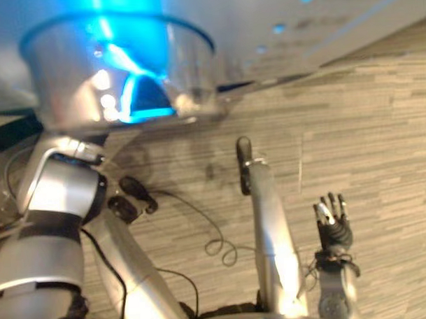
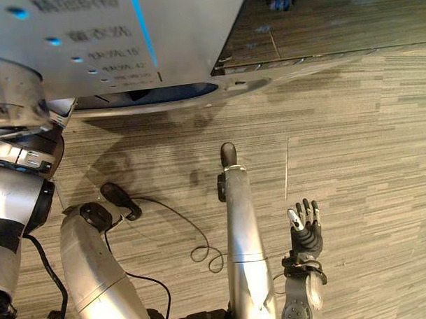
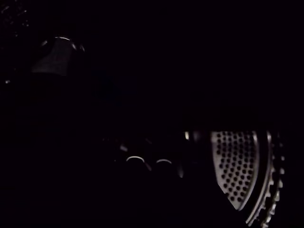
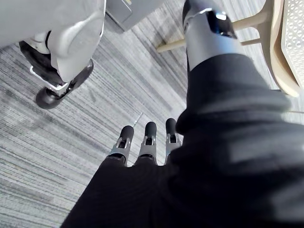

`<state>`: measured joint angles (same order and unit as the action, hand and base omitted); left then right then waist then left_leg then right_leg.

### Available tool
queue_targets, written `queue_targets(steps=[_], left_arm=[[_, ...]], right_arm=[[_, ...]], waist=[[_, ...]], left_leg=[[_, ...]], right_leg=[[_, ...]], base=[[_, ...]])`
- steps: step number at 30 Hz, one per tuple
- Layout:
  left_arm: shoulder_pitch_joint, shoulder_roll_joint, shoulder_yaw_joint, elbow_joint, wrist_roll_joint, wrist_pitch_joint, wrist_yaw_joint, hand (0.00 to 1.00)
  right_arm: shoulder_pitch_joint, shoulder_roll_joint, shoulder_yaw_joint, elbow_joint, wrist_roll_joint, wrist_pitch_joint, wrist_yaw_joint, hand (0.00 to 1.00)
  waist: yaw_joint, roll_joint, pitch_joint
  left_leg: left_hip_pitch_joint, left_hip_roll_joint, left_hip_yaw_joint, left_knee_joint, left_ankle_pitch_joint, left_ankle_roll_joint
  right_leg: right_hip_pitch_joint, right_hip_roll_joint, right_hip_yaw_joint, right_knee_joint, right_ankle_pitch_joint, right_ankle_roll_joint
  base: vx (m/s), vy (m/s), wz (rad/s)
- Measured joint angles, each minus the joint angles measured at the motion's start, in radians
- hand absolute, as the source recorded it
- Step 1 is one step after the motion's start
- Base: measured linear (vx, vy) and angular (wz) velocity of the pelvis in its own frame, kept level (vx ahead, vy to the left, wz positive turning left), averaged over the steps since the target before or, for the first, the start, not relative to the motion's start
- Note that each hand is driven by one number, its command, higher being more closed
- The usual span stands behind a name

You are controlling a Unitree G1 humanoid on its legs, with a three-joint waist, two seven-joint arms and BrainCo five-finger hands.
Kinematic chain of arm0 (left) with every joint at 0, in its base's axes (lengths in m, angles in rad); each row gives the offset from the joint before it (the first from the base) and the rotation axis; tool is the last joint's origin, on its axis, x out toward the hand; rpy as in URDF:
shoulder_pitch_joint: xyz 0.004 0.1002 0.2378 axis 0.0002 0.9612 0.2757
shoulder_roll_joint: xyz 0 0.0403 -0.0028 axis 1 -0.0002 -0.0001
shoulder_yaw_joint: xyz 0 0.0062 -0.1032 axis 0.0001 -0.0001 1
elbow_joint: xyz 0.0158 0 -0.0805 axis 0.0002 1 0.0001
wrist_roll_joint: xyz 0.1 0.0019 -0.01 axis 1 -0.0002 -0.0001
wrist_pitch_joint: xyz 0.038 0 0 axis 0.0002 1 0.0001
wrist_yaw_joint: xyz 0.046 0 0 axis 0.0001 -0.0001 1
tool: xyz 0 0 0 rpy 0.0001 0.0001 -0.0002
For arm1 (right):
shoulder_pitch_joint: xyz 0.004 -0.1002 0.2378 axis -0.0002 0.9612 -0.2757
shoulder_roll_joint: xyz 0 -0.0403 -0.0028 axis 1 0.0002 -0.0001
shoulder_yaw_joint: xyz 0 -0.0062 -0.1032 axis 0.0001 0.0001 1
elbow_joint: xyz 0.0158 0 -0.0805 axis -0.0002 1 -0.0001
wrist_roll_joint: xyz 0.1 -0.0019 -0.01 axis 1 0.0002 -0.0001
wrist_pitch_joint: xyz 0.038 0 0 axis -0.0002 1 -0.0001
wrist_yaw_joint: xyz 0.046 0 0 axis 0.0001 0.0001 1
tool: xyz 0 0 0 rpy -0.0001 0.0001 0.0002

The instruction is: Pick up the laundry basket with both hands and put the clothes into the washing machine.

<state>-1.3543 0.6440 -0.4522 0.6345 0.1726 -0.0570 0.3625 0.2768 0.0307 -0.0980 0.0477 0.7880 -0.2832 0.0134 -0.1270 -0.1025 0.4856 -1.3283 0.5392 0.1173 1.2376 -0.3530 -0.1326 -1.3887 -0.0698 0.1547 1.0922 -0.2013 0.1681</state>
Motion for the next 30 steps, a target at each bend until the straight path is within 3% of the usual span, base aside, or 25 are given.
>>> queue_targets(steps=[5,7,13,17,19,22,27,30], left_arm=[[0.0,-0.044,0.04,0.0,0.046,0.016,-0.014,0.0],[0.0,-0.097,0.057,-0.004,0.114,0.045,-0.012,0.0],[0.047,-0.222,0.115,-0.037,0.195,0.075,0.009,0.0],[0.17,-0.258,0.238,-0.033,0.218,0.093,0.009,0.0],[0.224,-0.29,0.351,0.013,0.187,0.1,0.01,0.0],[0.241,-0.335,0.445,0.045,0.029,0.101,0.011,0.0],[0.242,-0.347,0.493,0.054,-0.163,0.095,0.011,0.0],[0.242,-0.347,0.495,0.054,-0.162,0.094,0.031,0.0]], right_arm=[[0.0,-0.001,0.034,-0.004,0.0,-0.016,0.003,0.0],[-0.002,-0.001,0.045,-0.007,-0.001,-0.017,0.001,0.0],[-0.01,-0.003,0.082,-0.028,0.039,-0.018,-0.007,0.0],[-0.013,-0.003,0.086,-0.028,0.058,-0.018,-0.008,0.0],[-0.013,-0.005,0.086,-0.027,0.063,-0.018,-0.008,0.0],[-0.016,-0.006,0.085,-0.027,0.066,-0.015,-0.01,0.0],[-0.017,-0.006,0.086,-0.027,0.065,-0.008,-0.017,0.0],[-0.032,-0.006,0.086,-0.026,0.065,0.001,-0.02,0.0]], waist=[[0.001,0.007,0.005],[0.006,0.025,0.018],[0.006,0.025,0.018],[0.012,0.025,0.018],[0.021,0.025,0.018],[0.031,0.024,0.017],[0.031,0.023,0.017],[0.031,0.023,0.017]], left_leg=[[-0.004,-0.014,-0.02,-0.02,0.016,-0.003],[-0.004,-0.021,-0.034,-0.026,0.019,-0.004],[0.011,-0.051,-0.054,-0.055,0.028,0.001],[0.046,-0.053,-0.04,-0.079,0.028,0.001],[0.063,-0.05,-0.037,-0.087,0.029,0.0],[0.081,-0.05,-0.038,-0.091,0.029,0.0],[0.116,-0.051,-0.032,-0.109,0.029,-0.001],[0.138,-0.051,-0.031,-0.118,0.031,-0.003]], right_leg=[[0.015,-0.012,-0.02,-0.008,0.0,0.0],[0.037,-0.022,-0.044,-0.015,-0.001,0.0],[0.091,-0.044,-0.075,-0.054,-0.002,0.002],[0.121,-0.049,-0.077,-0.078,-0.003,0.003],[0.133,-0.047,-0.079,-0.083,-0.003,0.003],[0.154,-0.049,-0.086,-0.086,-0.003,0.003],[0.189,-0.05,-0.09,-0.104,-0.003,0.003],[0.208,-0.05,-0.093,-0.109,-0.003,0.002]], base=[[0.02,0.016,0.1],[0.02,0.022,0.2],[0.02,0.037,0.15],[0.03,0.025,0.02],[0.05,0.015,-0.04],[0.03,0.02,0.03],[0.01,0.012,0.01],[0.0,0.0,0.0]])
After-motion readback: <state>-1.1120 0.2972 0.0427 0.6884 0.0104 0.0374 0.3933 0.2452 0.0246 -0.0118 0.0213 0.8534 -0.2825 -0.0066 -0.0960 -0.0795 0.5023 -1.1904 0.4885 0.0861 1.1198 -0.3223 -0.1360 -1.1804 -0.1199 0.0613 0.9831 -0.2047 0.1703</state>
